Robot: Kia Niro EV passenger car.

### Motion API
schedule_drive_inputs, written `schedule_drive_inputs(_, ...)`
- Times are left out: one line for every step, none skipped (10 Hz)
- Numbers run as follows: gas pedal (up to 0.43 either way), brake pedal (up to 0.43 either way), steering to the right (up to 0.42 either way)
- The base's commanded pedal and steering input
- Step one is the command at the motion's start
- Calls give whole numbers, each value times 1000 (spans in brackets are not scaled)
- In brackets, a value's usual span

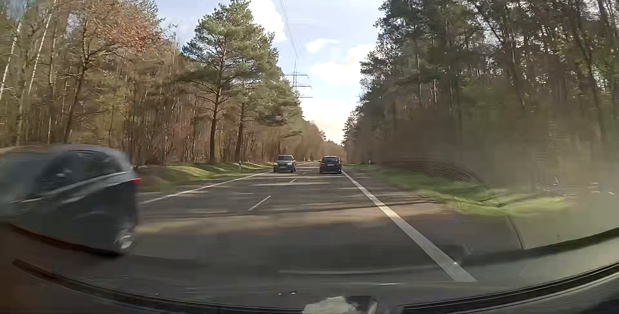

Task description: Follow the waypoints while adhering to traffic rules and regulations

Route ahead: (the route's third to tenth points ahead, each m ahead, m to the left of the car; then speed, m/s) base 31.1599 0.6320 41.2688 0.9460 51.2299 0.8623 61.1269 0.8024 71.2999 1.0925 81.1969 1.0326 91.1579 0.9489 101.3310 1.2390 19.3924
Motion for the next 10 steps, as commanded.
schedule_drive_inputs(177, 0, -1)
schedule_drive_inputs(177, 0, -1)
schedule_drive_inputs(177, 0, -1)
schedule_drive_inputs(177, 0, -1)
schedule_drive_inputs(177, 0, -1)
schedule_drive_inputs(177, 0, -1)
schedule_drive_inputs(177, 0, -1)
schedule_drive_inputs(177, 0, -1)
schedule_drive_inputs(177, 0, -1)
schedule_drive_inputs(177, 0, 0)
